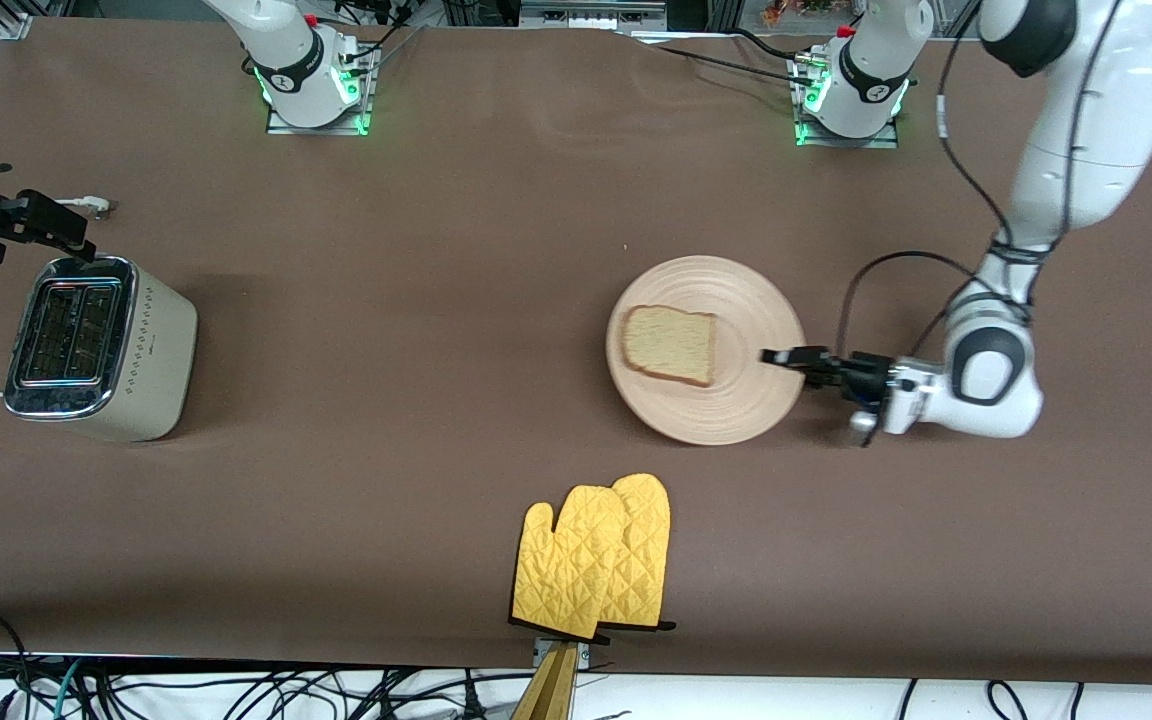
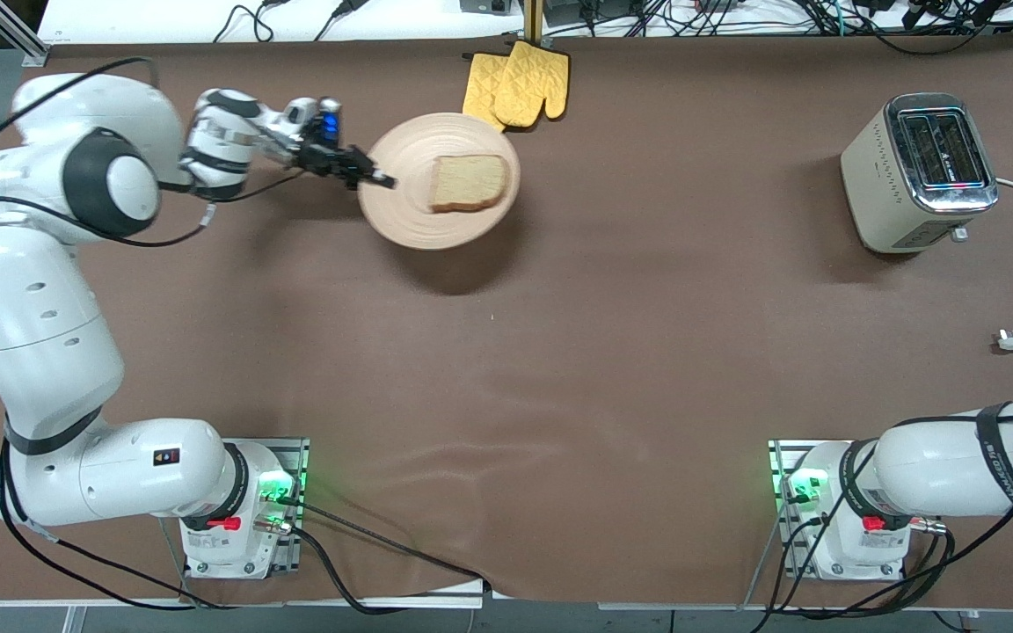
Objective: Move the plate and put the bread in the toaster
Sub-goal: 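Slide the wooden plate with the left gripper toward the toaster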
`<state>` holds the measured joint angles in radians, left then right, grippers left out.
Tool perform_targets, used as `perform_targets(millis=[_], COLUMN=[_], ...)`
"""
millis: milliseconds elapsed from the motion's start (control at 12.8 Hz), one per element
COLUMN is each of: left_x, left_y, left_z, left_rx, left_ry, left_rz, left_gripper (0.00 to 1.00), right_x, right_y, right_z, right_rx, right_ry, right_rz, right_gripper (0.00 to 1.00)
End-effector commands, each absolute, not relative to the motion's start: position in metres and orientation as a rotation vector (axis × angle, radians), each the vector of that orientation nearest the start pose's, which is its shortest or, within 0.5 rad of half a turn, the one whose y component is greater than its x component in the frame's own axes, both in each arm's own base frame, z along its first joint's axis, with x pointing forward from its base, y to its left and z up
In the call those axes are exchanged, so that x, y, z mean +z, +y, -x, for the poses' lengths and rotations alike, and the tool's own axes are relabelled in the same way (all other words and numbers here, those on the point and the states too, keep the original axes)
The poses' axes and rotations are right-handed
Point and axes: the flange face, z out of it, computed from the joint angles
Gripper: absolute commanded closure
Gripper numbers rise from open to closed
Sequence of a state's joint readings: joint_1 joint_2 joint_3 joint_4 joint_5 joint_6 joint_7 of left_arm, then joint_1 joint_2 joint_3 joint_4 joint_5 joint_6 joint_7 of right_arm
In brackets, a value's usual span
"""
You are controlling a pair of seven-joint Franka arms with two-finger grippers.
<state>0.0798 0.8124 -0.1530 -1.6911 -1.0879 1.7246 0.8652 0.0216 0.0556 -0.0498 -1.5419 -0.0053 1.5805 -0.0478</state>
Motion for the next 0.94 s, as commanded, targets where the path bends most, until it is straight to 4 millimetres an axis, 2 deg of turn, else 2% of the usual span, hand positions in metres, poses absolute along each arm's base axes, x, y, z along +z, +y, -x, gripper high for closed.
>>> perform_targets(millis=[0,234,312,390,624,702,858], left_x=[0.155,0.15,0.147,0.144,0.138,0.132,0.13], left_y=[-0.205,-0.294,-0.32,-0.337,-0.374,-0.376,-0.377], left_z=[-0.604,-0.585,-0.575,-0.568,-0.549,-0.547,-0.546], left_rx=[-0.261,-0.263,-0.251,-0.238,-0.234,-0.224,-0.224], left_ry=[-0.225,-0.153,-0.143,-0.124,-0.068,-0.053,-0.042], left_rz=[-1.9,-1.961,-1.98,-1.997,-2.041,-2.064,-2.063], left_gripper=[1.0,1.0,1.0,1.0,1.0,0.98,0.84], right_x=[0.611,0.608,0.601,0.599,0.598,0.599,0.599], right_y=[-0.019,-0.021,-0.02,-0.019,-0.018,-0.016,-0.016], right_z=[-0.572,-0.571,-0.575,-0.576,-0.576,-0.576,-0.576], right_rx=[0.022,0.041,0.061,0.065,0.068,0.065,0.063], right_ry=[-0.027,-0.017,-0.029,-0.015,-0.015,-0.019,-0.02], right_rz=[3.148,3.148,3.147,3.146,3.146,3.145,3.146], right_gripper=[0.0,0.0,0.0,0.0,0.0,0.0,0.0])
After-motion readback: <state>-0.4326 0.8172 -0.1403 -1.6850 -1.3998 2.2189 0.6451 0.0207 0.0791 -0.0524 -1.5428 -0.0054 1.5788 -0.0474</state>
